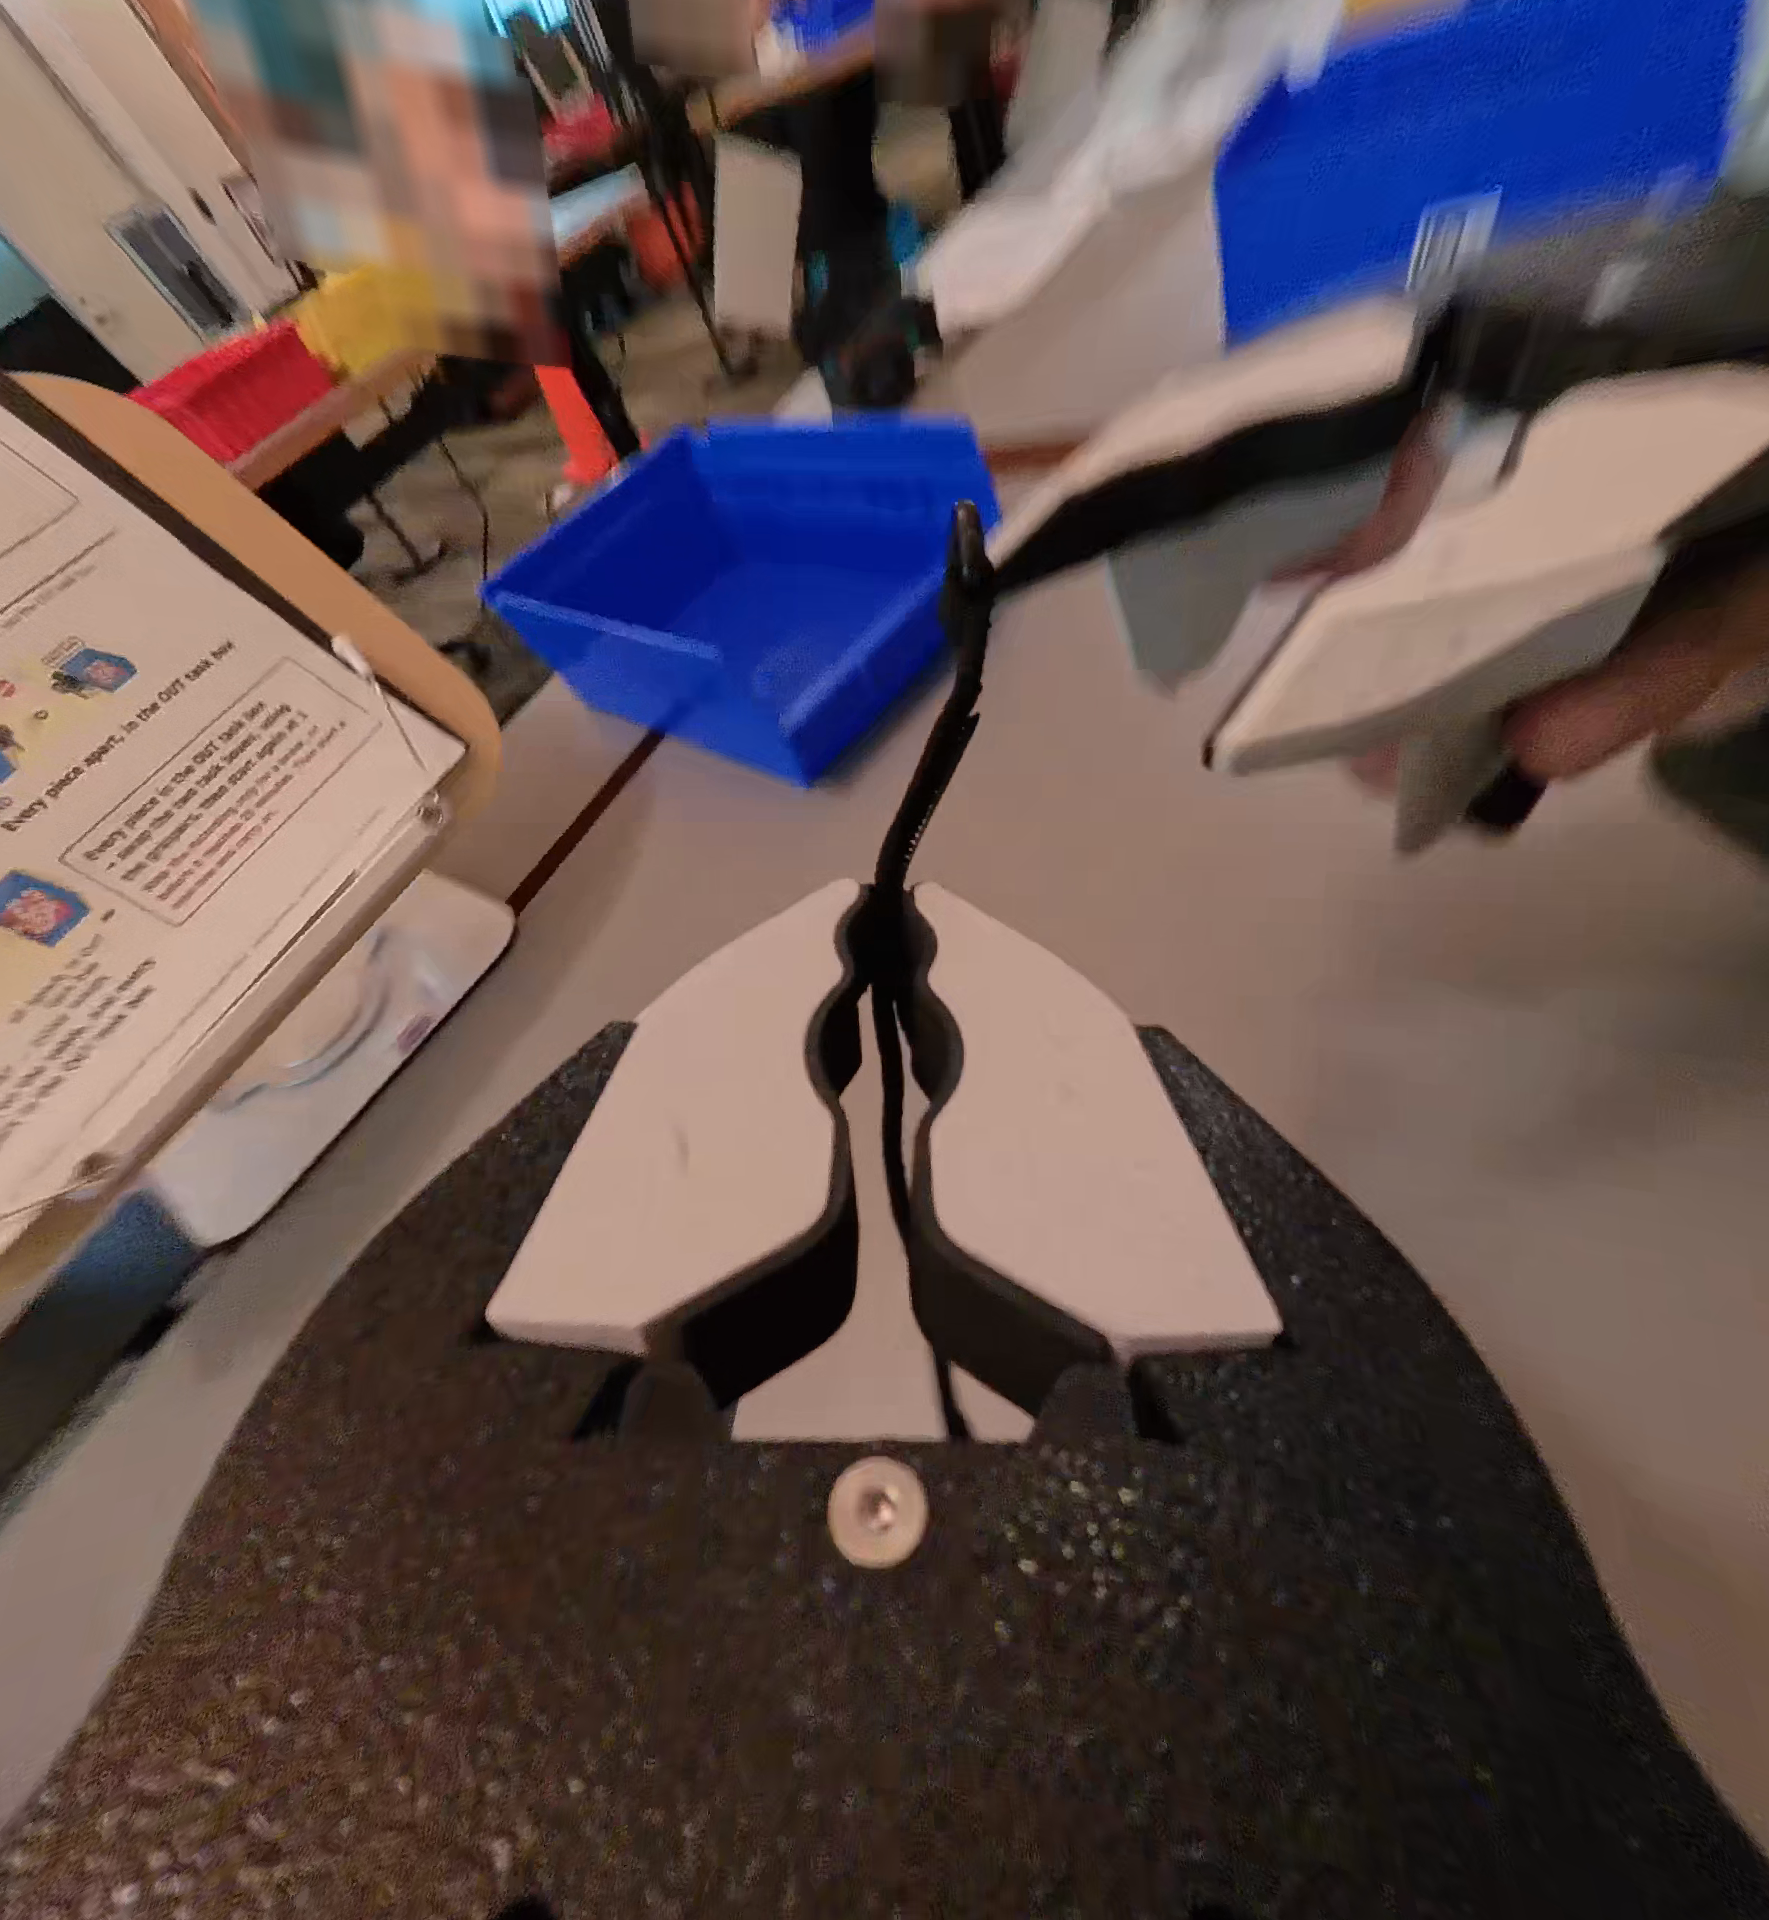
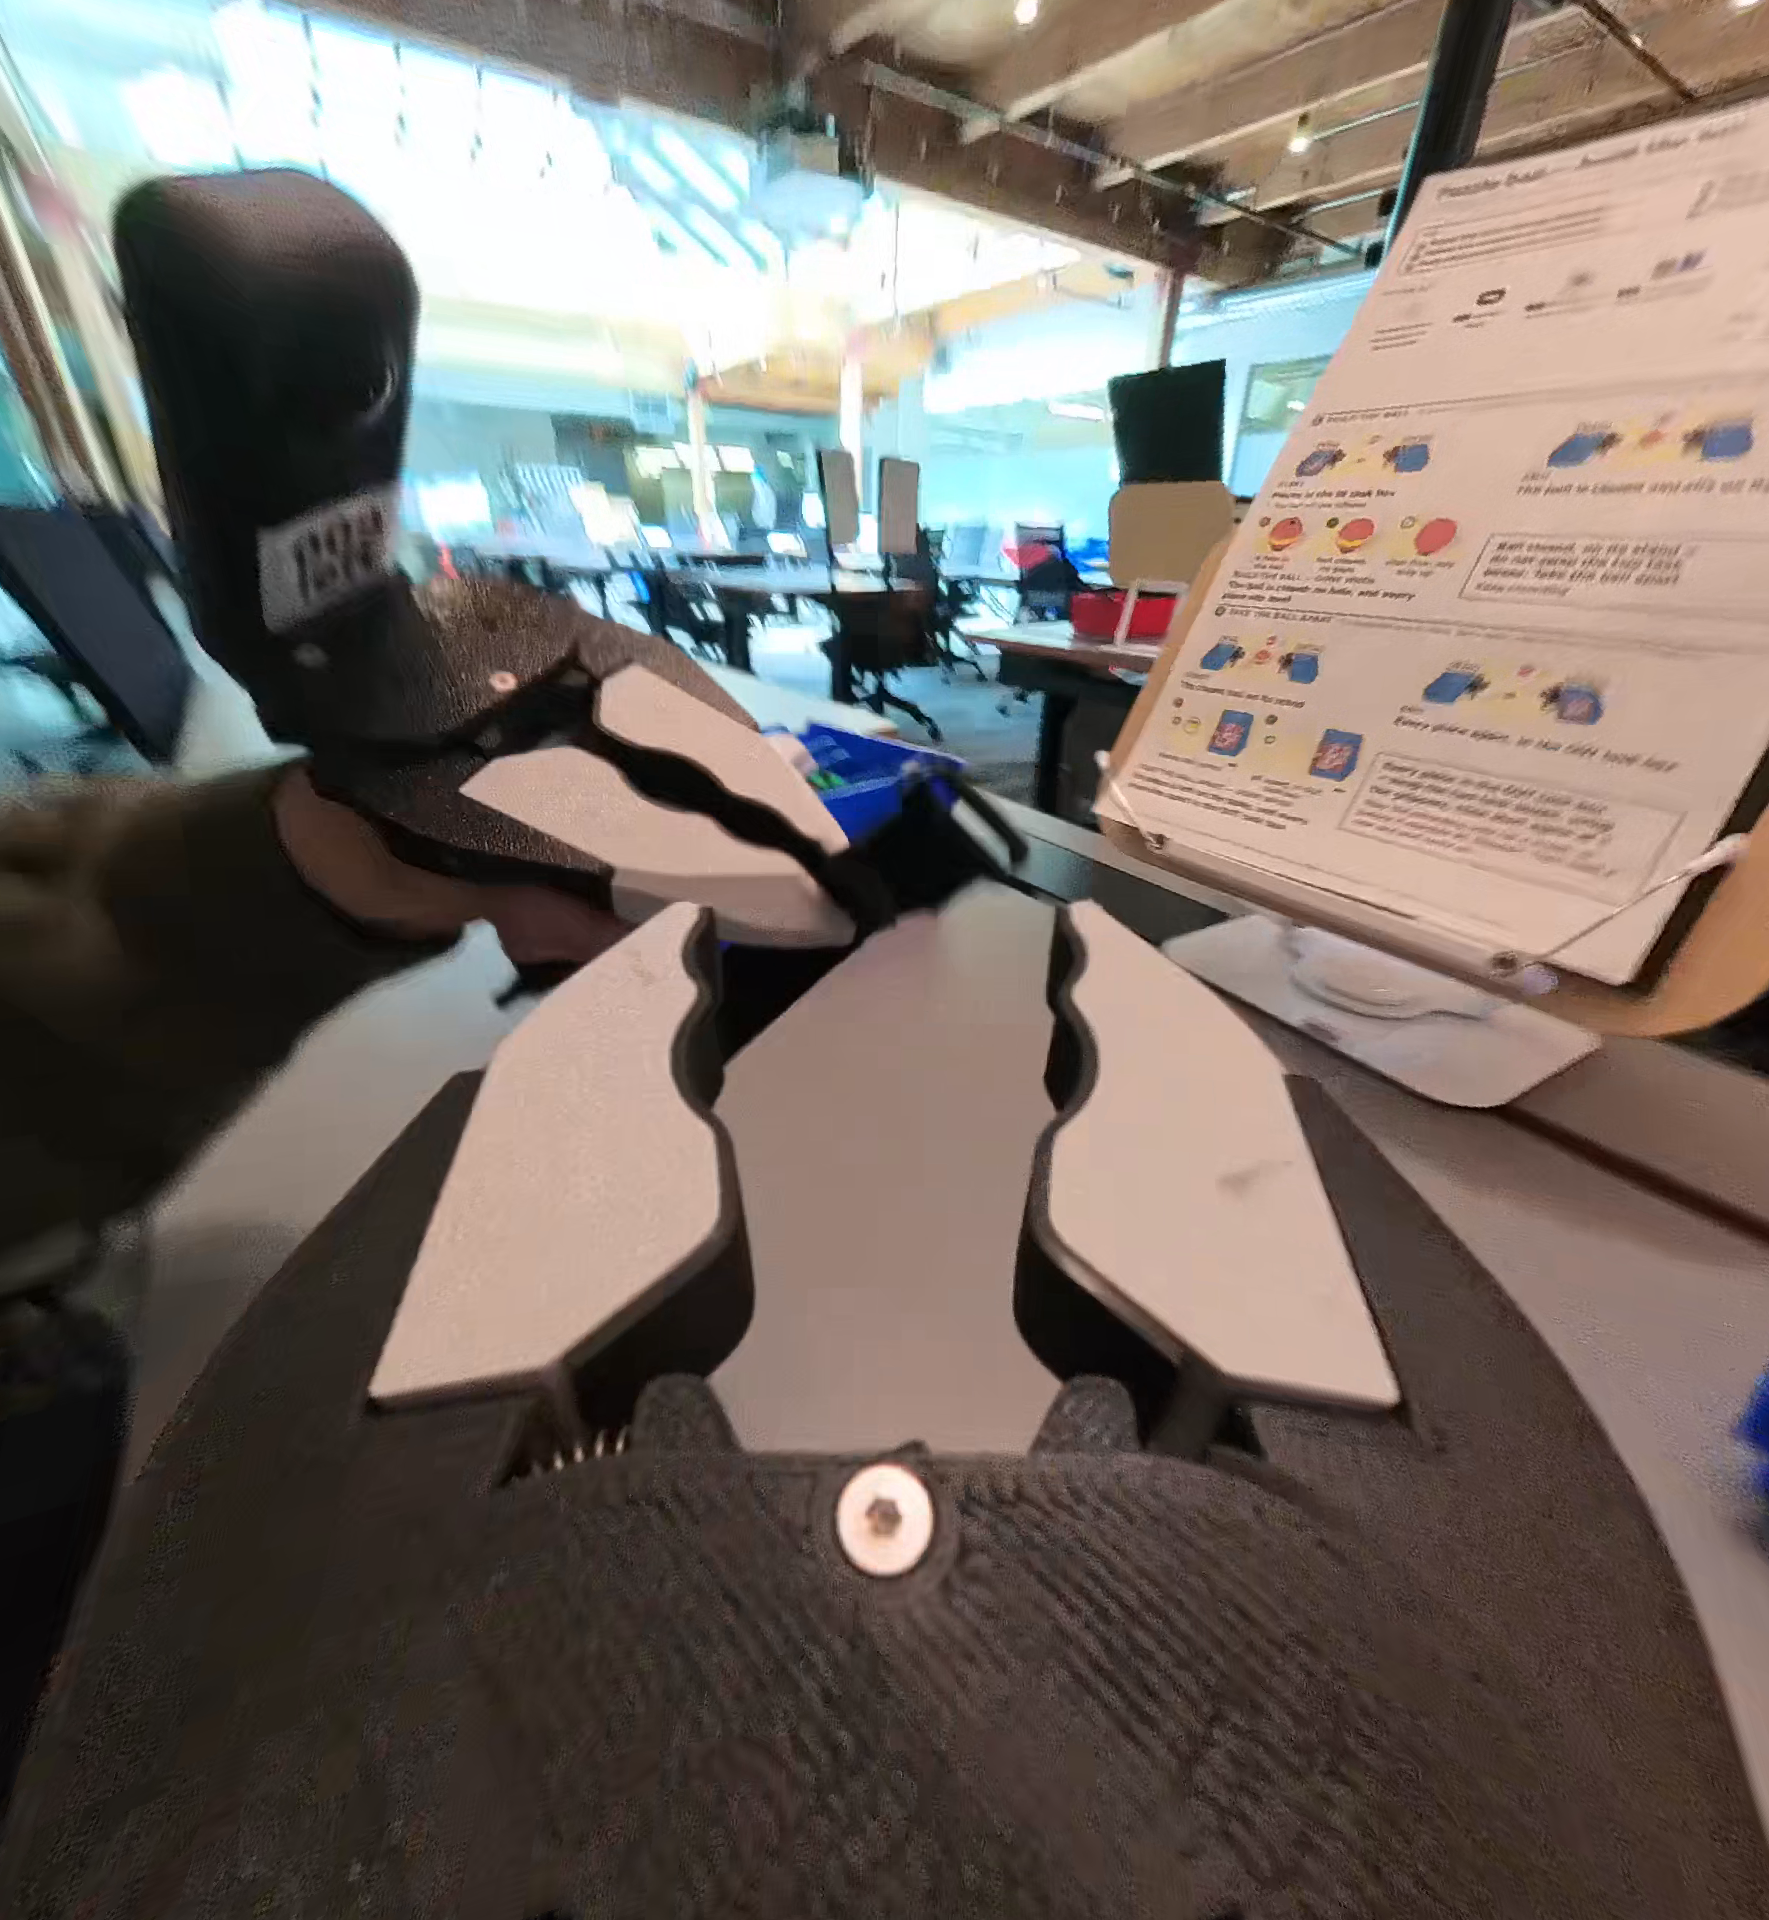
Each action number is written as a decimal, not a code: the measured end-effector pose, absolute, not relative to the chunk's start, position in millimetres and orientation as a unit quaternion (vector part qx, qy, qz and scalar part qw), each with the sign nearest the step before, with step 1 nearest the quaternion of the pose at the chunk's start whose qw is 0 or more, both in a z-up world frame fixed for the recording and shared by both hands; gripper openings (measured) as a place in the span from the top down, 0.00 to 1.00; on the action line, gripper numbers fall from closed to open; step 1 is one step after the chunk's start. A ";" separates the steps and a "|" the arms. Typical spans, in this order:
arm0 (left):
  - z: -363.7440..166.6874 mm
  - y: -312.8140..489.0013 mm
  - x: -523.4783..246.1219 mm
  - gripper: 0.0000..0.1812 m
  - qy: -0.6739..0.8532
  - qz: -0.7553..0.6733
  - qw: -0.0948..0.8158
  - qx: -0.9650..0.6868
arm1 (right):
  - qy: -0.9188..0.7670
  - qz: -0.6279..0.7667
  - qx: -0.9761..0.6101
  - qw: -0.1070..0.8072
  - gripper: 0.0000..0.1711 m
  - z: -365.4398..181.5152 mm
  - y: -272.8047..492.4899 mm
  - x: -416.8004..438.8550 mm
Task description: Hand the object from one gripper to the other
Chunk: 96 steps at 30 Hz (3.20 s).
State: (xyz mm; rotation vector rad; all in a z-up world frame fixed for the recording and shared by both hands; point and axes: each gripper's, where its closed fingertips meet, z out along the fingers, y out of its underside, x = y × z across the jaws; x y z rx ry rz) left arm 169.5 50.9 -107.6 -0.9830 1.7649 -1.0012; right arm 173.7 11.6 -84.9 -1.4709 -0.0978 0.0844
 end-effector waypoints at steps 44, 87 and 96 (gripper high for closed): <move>-142.1 65.1 102.9 0.75 0.566 -0.656 0.287 -0.408 | 0.277 -0.072 -0.802 0.524 0.97 -110.6 -3.4 478.6; -208.1 495.6 30.3 0.76 0.526 0.020 0.432 -0.732 | 0.101 -0.121 -0.798 0.582 0.53 -187.7 20.4 332.0; -222.0 522.5 34.3 0.86 0.507 0.079 0.430 -0.743 | 0.088 -0.124 -0.805 0.573 0.54 -187.5 16.1 327.8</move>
